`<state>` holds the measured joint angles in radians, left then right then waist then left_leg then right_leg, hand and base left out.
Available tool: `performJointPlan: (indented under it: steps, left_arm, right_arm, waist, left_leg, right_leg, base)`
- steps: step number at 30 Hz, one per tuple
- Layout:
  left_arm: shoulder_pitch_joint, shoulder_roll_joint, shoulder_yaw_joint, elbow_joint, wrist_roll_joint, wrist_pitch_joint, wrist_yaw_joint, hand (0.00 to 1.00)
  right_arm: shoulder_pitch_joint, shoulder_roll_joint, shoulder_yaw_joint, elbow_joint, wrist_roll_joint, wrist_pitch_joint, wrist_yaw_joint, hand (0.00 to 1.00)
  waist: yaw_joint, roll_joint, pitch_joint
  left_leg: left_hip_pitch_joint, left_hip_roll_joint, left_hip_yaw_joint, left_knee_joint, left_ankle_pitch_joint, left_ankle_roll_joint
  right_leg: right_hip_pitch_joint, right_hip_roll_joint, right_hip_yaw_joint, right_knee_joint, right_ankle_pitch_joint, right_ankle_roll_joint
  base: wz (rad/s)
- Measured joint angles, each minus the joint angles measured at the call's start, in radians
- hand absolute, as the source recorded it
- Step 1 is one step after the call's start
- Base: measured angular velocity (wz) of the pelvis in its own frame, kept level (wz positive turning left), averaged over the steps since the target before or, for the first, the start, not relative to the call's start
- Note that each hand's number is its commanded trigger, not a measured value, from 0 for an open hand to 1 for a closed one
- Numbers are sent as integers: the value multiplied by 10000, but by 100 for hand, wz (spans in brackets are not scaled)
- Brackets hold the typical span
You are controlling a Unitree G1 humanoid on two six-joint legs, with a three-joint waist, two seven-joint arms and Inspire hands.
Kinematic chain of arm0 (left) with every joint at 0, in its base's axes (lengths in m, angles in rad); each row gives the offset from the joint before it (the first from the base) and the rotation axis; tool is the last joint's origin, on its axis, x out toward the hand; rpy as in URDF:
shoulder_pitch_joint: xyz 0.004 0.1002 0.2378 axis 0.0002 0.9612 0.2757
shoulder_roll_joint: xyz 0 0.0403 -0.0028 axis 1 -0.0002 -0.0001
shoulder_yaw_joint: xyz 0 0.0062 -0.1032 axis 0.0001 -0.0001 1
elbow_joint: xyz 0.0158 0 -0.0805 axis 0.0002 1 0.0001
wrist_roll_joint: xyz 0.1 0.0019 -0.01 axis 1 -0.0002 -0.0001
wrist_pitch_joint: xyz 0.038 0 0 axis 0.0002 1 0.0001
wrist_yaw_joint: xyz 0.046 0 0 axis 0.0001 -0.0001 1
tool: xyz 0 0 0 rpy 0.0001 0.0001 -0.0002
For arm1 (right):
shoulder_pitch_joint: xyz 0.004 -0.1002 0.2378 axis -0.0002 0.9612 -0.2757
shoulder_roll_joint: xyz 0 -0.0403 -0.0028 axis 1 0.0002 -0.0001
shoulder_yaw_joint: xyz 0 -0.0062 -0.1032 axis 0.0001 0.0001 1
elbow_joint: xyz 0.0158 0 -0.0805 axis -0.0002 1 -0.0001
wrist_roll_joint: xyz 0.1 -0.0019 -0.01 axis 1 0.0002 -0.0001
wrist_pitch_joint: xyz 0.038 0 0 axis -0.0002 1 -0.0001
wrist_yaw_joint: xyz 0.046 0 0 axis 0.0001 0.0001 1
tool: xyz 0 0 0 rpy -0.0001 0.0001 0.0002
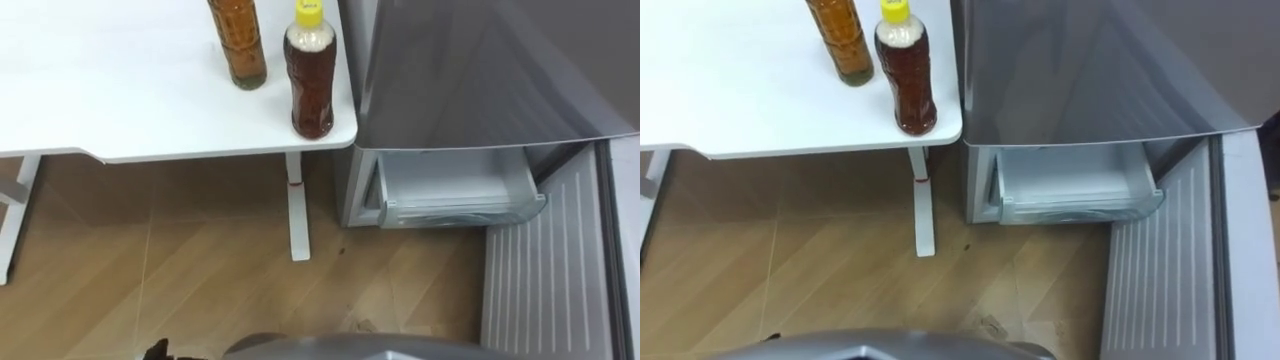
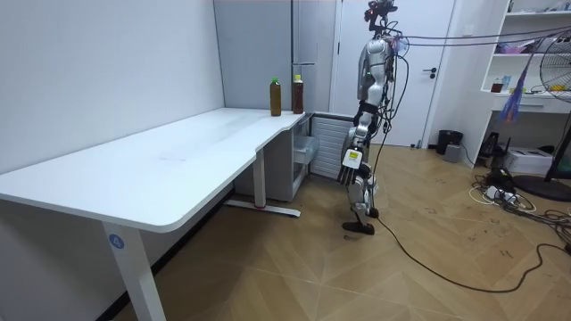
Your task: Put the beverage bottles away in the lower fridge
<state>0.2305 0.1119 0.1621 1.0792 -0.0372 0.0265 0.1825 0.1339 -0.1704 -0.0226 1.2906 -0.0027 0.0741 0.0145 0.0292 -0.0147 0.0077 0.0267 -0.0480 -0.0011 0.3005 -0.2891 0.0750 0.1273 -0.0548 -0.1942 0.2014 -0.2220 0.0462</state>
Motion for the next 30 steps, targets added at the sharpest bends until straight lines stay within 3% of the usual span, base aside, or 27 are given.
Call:
performJointPlan:
  steps: [6,8,14,17,20,22,30]
  left_arm:
    - [85,-113,470,-518,-2009,-440,565,0]
    - [35,-125,725,-606,-2795,-750,721,0]
    - [-222,-121,1183,-1320,-4815,-1155,1305,0]
    - [-409,-119,1180,-1611,-5072,-1535,1668,0]
    - [-450,-129,1342,-2245,-5204,-1635,2104,0]
    - [-443,-126,1418,-2654,-5218,-1843,2467,0]
    - [-292,-121,1483,-4594,-5377,-2266,4150,0]
  right_arm:
    - [79,47,-90,35,-82,-312,-128,0]
    - [107,57,-104,35,-183,-373,-141,0]
    - [91,65,-105,19,-427,-610,-252,0]
    - [69,68,-109,-40,-459,-776,-331,0]
    - [65,77,-211,-63,-421,-988,-354,0]
    - [78,86,-209,-64,-371,-1056,-354,0]
    - [136,124,-212,-331,-347,-1068,-290,0]
  waist:
    - [-23,-39,20]
    - [72,-50,39]
    - [296,-26,8]
    - [333,4,-18]
    - [368,-69,-56]
    - [379,-77,-32]
    - [450,-99,-71]
  left_leg:
    - [69,-7,-96,-97,21,-29]
    - [180,10,-36,-142,21,-30]
    - [173,2,-68,-279,42,-41]
    - [219,1,-70,-269,64,-43]
    - [294,3,-92,-276,87,-37]
    - [340,2,-115,-281,87,-37]
    - [358,-45,-314,-300,87,-36]
  right_leg:
    - [69,11,-183,-17,0,0]
    - [161,7,-280,-83,0,0]
    - [127,3,-279,-163,0,0]
    - [142,-2,-280,-164,0,0]
    - [131,-19,-279,-182,0,0]
    - [139,-19,-285,-180,0,0]
    - [329,-19,-291,-324,8,-9]
  base:
    - [5]
    - [0]
    - [-3]
    - [0]
    - [0]
    - [0]
    - [0]
